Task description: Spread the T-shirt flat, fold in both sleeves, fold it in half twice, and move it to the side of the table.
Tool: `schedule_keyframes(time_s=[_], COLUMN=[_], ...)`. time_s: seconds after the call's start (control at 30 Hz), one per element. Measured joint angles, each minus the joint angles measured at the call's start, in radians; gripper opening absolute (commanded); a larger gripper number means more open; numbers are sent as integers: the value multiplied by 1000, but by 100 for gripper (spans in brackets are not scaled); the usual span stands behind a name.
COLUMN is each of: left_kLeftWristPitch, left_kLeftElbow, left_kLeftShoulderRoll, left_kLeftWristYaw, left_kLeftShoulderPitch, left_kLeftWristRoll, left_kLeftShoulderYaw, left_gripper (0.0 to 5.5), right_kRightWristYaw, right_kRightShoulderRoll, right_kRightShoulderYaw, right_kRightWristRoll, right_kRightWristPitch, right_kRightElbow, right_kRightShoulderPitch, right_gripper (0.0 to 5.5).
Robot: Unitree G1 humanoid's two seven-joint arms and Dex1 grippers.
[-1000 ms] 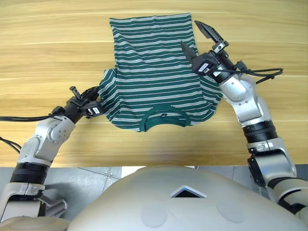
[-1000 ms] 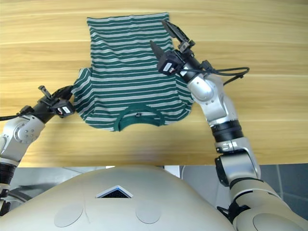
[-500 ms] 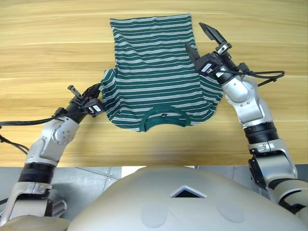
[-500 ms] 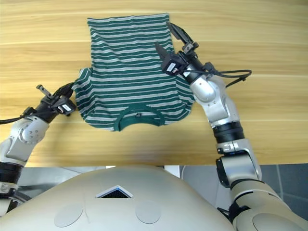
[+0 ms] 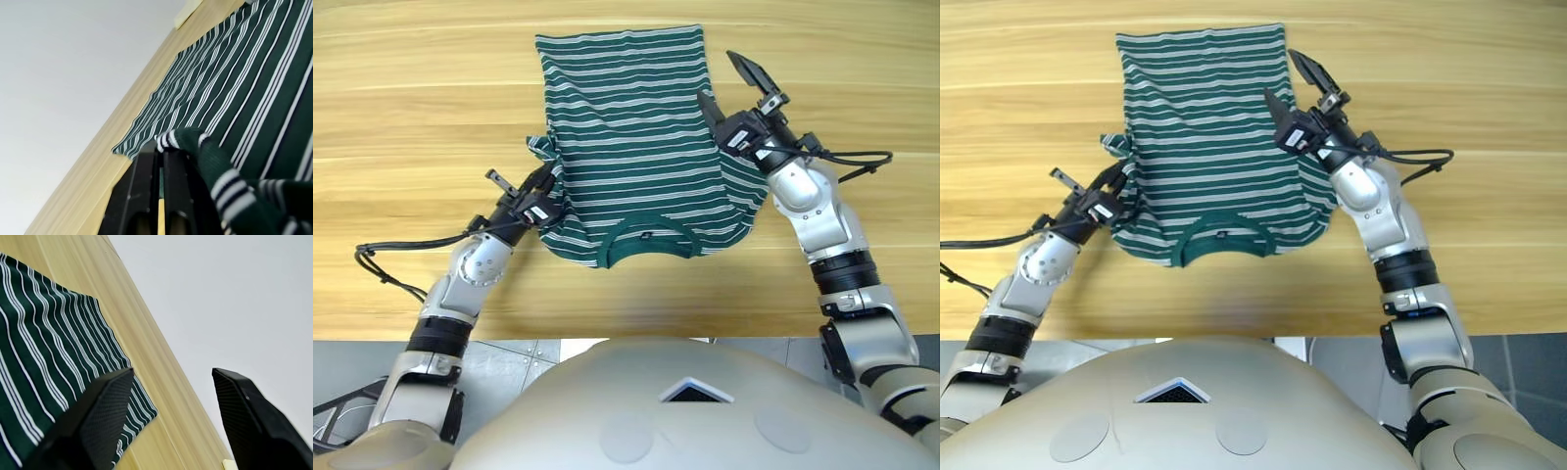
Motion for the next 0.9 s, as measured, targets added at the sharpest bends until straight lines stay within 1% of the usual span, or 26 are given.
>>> schedule_keyframes(time_s=[0.17,0.3,0.33,0.4,0.43,0.73,0.83,0.9], left_kLeftWristPitch=[-49,-54,-52,-44,-37,-11,14,17], left_kLeftElbow=[16,46,54,68,75,75,33,-41], left_kLeftShoulderRoll=[-37,-54,-58,-65,-68,-72,-70,-60], left_kLeftWristYaw=[-32,-55,-65,-74,-83,-152,-221,-329], left_kLeftShoulderPitch=[-31,-53,-57,-68,-72,-46,2,96], left_kLeftWristRoll=[0,-12,-29,-41,-45,-129,-229,-369], left_kLeftShoulderYaw=[-66,-89,-90,-95,-95,-99,-95,-108], left_gripper=[1,1,31,59,64,211,215,215], right_kRightWristYaw=[-3,-6,-8,-8,-8,-10,-12,-15], right_kRightShoulderRoll=[2,4,4,4,4,4,4,3], right_kRightShoulderYaw=[4,9,9,9,9,9,9,9], right_kRightWristRoll=[-6,-9,-9,-9,-10,-10,-12,-22], right_kRightWristPitch=[-1,-2,-2,-2,-2,-2,-2,-2], right_kRightElbow=[20,21,21,21,21,21,21,21], right_kRightShoulderPitch=[-1,-1,-1,-1,-1,-1,-1,0], right_gripper=[299,299,299,299,299,299,299,299])
